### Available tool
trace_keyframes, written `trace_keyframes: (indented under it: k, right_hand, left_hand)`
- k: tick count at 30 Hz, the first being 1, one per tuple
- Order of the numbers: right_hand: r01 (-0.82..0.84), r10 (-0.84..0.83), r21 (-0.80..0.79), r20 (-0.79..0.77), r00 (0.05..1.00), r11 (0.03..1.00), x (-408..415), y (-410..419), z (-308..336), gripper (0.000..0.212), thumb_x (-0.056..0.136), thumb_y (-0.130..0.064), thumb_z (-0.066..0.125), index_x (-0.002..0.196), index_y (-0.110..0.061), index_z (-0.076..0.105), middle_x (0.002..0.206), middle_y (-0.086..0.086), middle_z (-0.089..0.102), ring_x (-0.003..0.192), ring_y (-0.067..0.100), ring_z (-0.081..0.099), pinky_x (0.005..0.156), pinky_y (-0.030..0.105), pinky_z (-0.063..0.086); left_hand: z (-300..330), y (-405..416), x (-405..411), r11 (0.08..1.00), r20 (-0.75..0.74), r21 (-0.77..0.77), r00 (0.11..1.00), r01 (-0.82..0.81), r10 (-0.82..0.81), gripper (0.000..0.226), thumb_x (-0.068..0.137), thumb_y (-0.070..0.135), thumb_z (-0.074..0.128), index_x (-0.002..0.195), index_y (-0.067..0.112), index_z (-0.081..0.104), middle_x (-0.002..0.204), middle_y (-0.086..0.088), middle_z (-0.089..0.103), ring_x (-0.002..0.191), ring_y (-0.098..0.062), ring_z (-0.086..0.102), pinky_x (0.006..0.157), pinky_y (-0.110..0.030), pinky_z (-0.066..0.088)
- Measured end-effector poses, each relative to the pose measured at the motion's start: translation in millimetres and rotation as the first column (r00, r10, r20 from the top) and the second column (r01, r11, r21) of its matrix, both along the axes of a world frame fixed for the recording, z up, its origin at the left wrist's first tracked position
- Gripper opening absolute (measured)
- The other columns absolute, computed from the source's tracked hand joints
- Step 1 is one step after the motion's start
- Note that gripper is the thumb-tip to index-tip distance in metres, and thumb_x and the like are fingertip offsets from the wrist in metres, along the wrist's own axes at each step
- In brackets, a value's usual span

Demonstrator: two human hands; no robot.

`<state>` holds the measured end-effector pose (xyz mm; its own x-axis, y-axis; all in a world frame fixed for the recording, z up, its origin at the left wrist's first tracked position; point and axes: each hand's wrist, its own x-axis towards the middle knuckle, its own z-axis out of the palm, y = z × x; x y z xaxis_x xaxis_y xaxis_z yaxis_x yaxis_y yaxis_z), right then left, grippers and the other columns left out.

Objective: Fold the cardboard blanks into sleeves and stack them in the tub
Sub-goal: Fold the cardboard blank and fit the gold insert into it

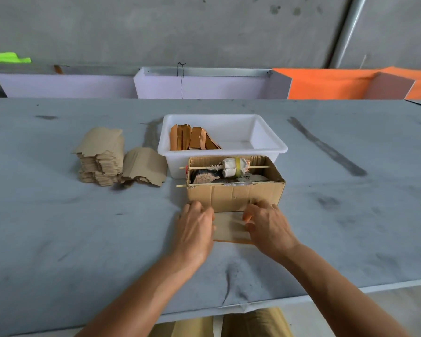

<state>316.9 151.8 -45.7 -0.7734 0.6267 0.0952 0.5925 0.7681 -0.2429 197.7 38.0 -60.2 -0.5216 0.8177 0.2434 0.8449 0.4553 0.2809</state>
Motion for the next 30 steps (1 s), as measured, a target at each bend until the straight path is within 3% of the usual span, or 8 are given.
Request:
trace_keyframes:
  k: [3,6,14,19,23,25,27,30]
  right_hand:
    - [0.01,-0.009,-0.094,0.006,1.0,0.996,3.0,2.7,3.1,0.032,0.09,-0.02,0.059,0.121,-0.017,0.056,0.12,0.006,0.052,0.109,0.025,0.05,0.09,0.028,0.042]
    - [-0.006,0.012,-0.218,0.029,1.0,0.976,3.9,7.0,8.9,0.036,0.085,-0.022,0.067,0.119,-0.016,0.057,0.115,0.004,0.056,0.105,0.021,0.054,0.09,0.032,0.049]
    - [-0.106,0.126,-0.237,0.071,0.989,0.966,2.4,14.6,16.4,0.024,0.083,-0.021,0.07,0.106,-0.018,0.065,0.111,-0.002,0.056,0.104,0.017,0.053,0.089,0.032,0.05]
    - [-0.14,0.149,-0.259,0.019,0.989,0.956,3.4,15.2,14.2,0.02,0.083,-0.017,0.069,0.1,-0.021,0.06,0.1,-0.007,0.052,0.094,0.012,0.052,0.076,0.019,0.047]
    - [-0.196,0.172,-0.302,-0.105,0.979,0.933,7.6,14.5,13.9,0.028,0.079,-0.009,0.073,0.09,-0.026,0.053,0.092,-0.009,0.055,0.08,0.003,0.051,0.062,0.008,0.041]
    - [-0.216,0.171,-0.303,-0.169,0.971,0.928,10.6,14.2,13.9,0.035,0.075,-0.005,0.076,0.09,-0.026,0.053,0.089,-0.011,0.054,0.077,-0.001,0.049,0.063,0.006,0.041]
    - [-0.222,0.162,-0.297,-0.213,0.964,0.929,10.8,13.9,13.4,0.039,0.072,-0.004,0.078,0.098,-0.024,0.057,0.089,-0.011,0.054,0.076,-0.004,0.048,0.065,0.003,0.039]
    - [-0.189,0.122,-0.287,-0.235,0.964,0.939,8.5,16.0,11.7,0.03,0.078,-0.005,0.074,0.105,-0.015,0.068,0.091,-0.009,0.058,0.073,-0.003,0.047,0.063,0.001,0.037]
  left_hand:
    - [1.3,-1.8,1.7,0.999,0.139,0.051,0.99,-0.001,-0.006,0.034,0.088,0.025,0.062,0.119,0.013,0.054,0.12,-0.004,0.049,0.115,-0.02,0.046,0.092,-0.022,0.03]
    - [8.2,-2.1,-0.6,1.0,0.2,0.002,0.98,-0.005,0.004,0.043,0.084,0.031,0.067,0.12,0.011,0.053,0.119,-0.004,0.048,0.113,-0.021,0.05,0.085,-0.022,0.032]
    - [21.1,1.1,-4.6,0.992,0.248,-0.12,0.969,0.029,0.002,0.035,0.083,0.035,0.069,0.108,0.014,0.059,0.114,-0.005,0.049,0.108,-0.021,0.052,0.082,-0.026,0.037]
    - [20.9,3.3,-2.9,0.995,0.224,-0.098,0.975,0.029,-0.006,0.034,0.081,0.034,0.07,0.106,0.016,0.057,0.115,-0.005,0.051,0.112,-0.021,0.047,0.088,-0.026,0.036]
    - [19.2,1.1,-5.3,0.996,0.252,-0.061,0.967,0.058,-0.04,0.05,0.08,0.032,0.071,0.124,0.02,0.051,0.117,-0.002,0.05,0.115,-0.019,0.047,0.092,-0.027,0.039]
    - [18.6,1.0,-5.0,0.996,0.239,-0.056,0.969,0.072,-0.057,0.041,0.084,0.035,0.066,0.121,0.02,0.056,0.109,-0.001,0.048,0.11,-0.019,0.05,0.087,-0.025,0.038]
    - [18.4,1.2,-6.3,0.999,0.249,0.013,0.968,0.039,-0.041,0.022,0.088,0.033,0.062,0.105,0.02,0.065,0.096,0.002,0.046,0.1,-0.02,0.054,0.076,-0.023,0.036]
    - [18.5,1.9,-9.6,0.996,0.229,0.09,0.973,-0.005,-0.016,0.007,0.087,0.024,0.065,0.085,0.018,0.068,0.086,0.005,0.049,0.087,-0.017,0.057,0.063,-0.02,0.031]
